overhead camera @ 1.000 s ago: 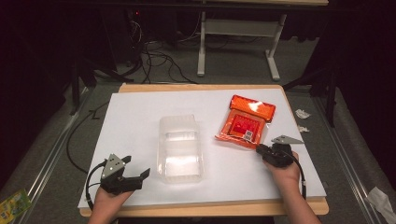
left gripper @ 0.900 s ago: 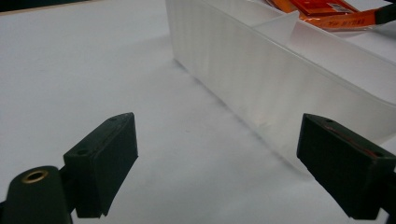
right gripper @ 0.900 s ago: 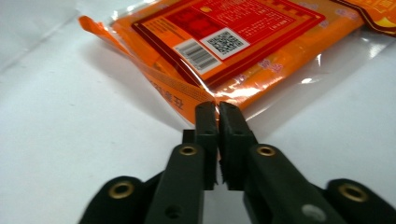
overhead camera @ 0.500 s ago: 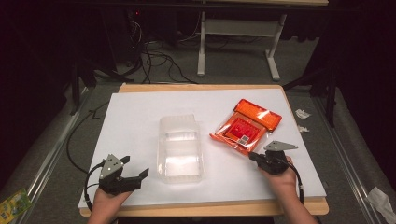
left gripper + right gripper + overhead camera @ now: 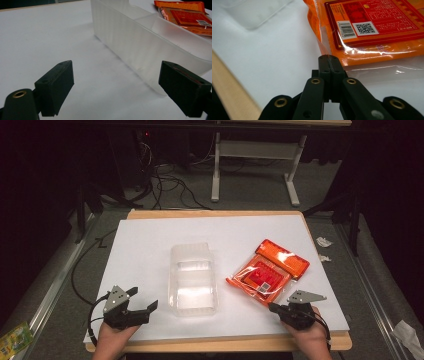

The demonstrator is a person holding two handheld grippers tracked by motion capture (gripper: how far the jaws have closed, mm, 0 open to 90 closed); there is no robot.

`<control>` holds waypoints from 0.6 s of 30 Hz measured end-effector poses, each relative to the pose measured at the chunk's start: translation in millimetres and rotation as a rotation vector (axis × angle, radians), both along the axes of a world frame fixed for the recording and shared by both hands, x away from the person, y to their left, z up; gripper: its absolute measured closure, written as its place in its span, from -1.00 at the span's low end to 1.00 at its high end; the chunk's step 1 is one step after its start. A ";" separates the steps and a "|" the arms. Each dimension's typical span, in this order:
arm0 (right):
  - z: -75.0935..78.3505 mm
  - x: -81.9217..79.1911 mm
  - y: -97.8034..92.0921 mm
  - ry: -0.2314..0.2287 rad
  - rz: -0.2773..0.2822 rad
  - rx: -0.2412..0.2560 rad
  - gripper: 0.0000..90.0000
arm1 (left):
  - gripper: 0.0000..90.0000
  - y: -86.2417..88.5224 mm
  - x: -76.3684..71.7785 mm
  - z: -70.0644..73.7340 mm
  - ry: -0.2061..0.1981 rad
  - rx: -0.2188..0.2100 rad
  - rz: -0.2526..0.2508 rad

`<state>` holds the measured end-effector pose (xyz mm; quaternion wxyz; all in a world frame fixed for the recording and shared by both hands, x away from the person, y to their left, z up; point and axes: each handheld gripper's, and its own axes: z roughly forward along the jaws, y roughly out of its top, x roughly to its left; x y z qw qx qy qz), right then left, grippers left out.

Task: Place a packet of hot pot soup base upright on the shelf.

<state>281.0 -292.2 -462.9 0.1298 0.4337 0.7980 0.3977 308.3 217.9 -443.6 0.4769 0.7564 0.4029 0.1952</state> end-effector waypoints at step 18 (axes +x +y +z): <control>12.5 -16.7 -19.3 -0.089 -0.089 0.132 -0.06 | -0.71 -2.2 0.6 -0.1 0.000 0.006 -0.008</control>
